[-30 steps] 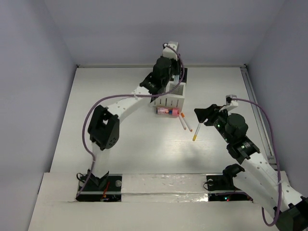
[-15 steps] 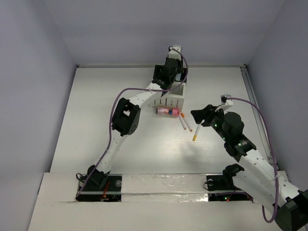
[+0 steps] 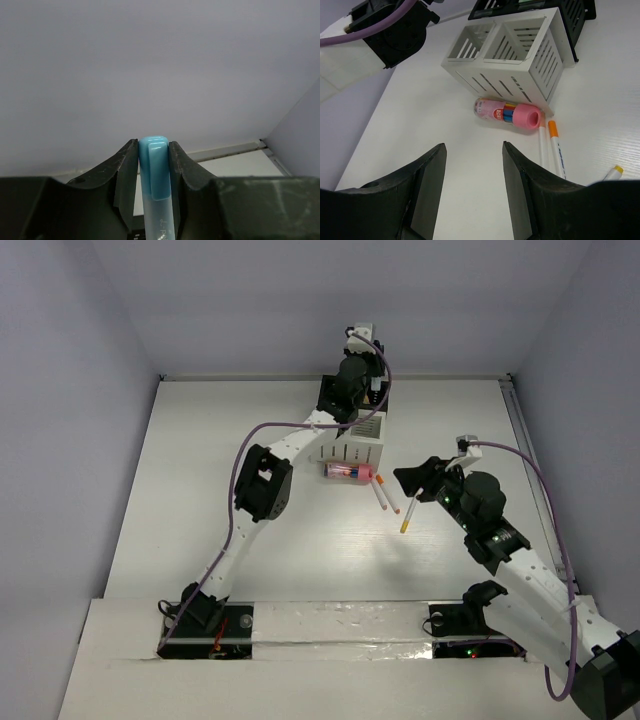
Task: Sort the stationery into containers
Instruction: Place the pen in the storage box.
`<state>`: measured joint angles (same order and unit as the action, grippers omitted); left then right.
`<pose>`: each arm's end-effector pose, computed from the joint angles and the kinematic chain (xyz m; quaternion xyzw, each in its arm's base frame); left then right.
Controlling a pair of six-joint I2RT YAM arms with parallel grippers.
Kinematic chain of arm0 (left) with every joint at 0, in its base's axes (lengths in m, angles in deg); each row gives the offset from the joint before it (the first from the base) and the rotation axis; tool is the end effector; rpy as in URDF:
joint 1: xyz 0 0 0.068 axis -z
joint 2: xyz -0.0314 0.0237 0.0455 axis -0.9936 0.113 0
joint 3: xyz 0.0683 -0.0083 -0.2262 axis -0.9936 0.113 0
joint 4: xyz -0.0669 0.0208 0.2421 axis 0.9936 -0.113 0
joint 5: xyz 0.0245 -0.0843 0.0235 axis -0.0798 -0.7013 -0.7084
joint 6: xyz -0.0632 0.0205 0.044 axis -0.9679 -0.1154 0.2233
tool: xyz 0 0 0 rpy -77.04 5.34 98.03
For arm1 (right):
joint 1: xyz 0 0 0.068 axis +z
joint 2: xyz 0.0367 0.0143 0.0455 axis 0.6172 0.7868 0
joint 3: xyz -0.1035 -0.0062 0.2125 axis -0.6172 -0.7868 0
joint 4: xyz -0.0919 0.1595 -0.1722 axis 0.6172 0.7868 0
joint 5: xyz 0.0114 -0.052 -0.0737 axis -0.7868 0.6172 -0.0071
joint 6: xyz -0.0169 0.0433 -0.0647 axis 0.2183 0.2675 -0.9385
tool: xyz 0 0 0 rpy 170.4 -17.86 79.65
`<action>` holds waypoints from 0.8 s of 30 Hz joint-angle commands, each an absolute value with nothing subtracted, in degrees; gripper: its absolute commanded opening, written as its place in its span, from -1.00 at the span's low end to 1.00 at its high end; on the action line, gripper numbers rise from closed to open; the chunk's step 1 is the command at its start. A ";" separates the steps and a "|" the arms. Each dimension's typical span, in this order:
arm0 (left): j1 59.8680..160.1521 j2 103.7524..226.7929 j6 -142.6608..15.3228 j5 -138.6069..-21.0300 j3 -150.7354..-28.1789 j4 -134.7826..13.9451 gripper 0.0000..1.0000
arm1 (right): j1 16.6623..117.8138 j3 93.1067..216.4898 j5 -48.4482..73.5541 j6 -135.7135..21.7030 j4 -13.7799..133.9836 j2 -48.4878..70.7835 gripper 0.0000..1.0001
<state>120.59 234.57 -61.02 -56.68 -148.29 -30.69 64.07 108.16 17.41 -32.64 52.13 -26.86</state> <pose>0.4737 -0.3358 0.2905 0.0398 0.5899 -0.2438 0.7687 0.2133 0.1075 0.2525 0.0179 0.7470 0.3337 0.5748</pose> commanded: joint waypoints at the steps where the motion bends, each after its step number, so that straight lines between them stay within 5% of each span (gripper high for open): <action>1: 119.81 236.37 -61.49 -56.35 -151.93 -25.26 -1.00 | 64.30 107.46 16.68 -32.44 48.52 -26.78 0.10; 18: 118.75 238.58 -62.55 -59.95 -148.69 -21.48 -0.85 | 64.30 106.24 16.85 -32.79 46.32 -27.65 0.10; 24: 118.75 235.16 -62.81 -60.83 -140.88 -17.80 -0.56 | 64.30 106.32 17.82 -33.23 46.85 -27.83 0.10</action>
